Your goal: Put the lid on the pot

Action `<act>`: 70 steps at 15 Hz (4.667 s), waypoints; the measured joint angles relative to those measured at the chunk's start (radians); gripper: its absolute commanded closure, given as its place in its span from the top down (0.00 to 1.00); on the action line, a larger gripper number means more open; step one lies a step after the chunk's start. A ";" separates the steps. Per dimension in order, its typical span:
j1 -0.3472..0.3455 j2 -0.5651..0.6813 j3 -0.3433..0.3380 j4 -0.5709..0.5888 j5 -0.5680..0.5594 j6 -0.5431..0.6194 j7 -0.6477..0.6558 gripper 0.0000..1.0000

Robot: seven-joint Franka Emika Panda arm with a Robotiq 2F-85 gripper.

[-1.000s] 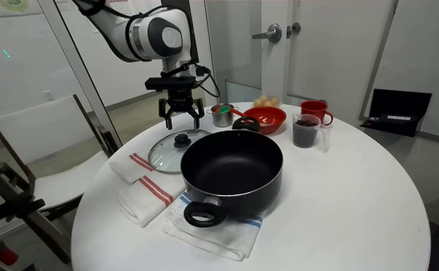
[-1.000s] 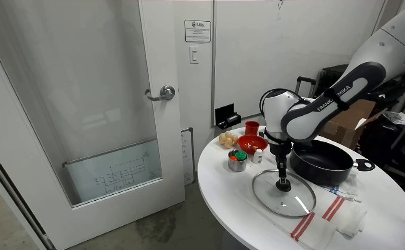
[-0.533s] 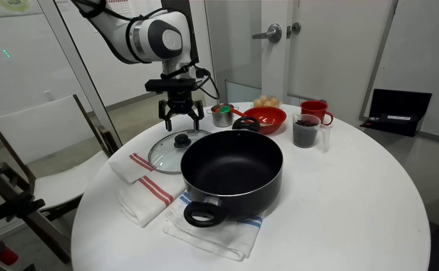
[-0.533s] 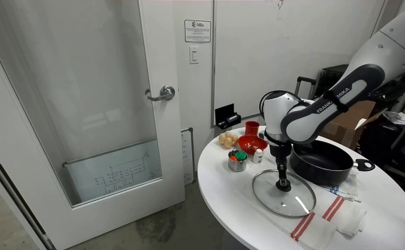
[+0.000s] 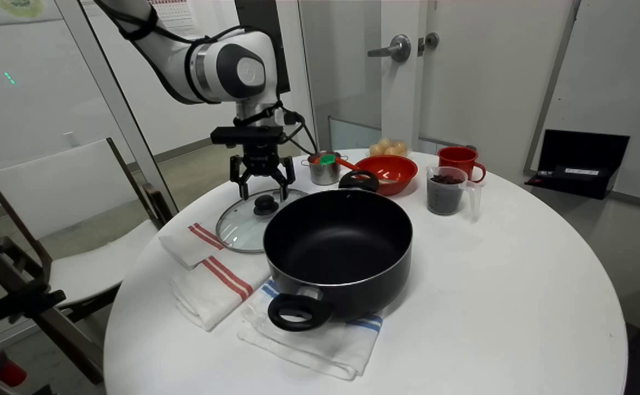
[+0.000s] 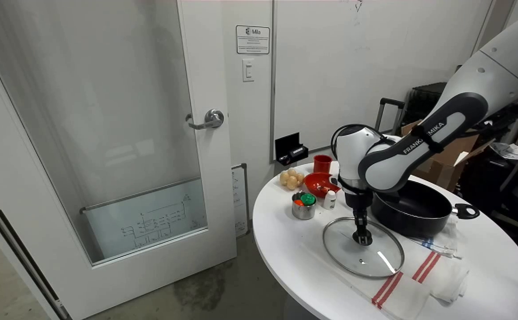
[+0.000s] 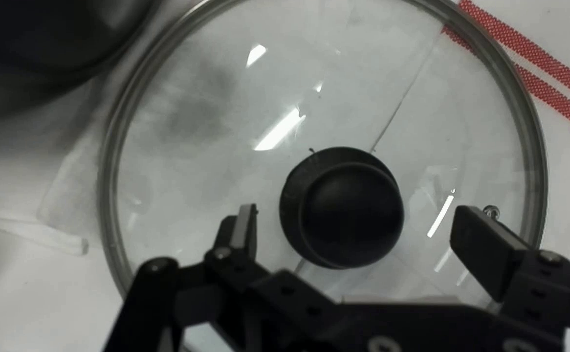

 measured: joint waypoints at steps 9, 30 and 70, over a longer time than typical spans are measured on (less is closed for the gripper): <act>0.008 0.009 -0.003 0.000 0.000 0.000 0.029 0.48; 0.075 -0.093 -0.012 -0.081 -0.001 0.013 0.094 0.26; -0.314 -0.572 -0.088 -0.558 0.206 0.062 0.192 0.26</act>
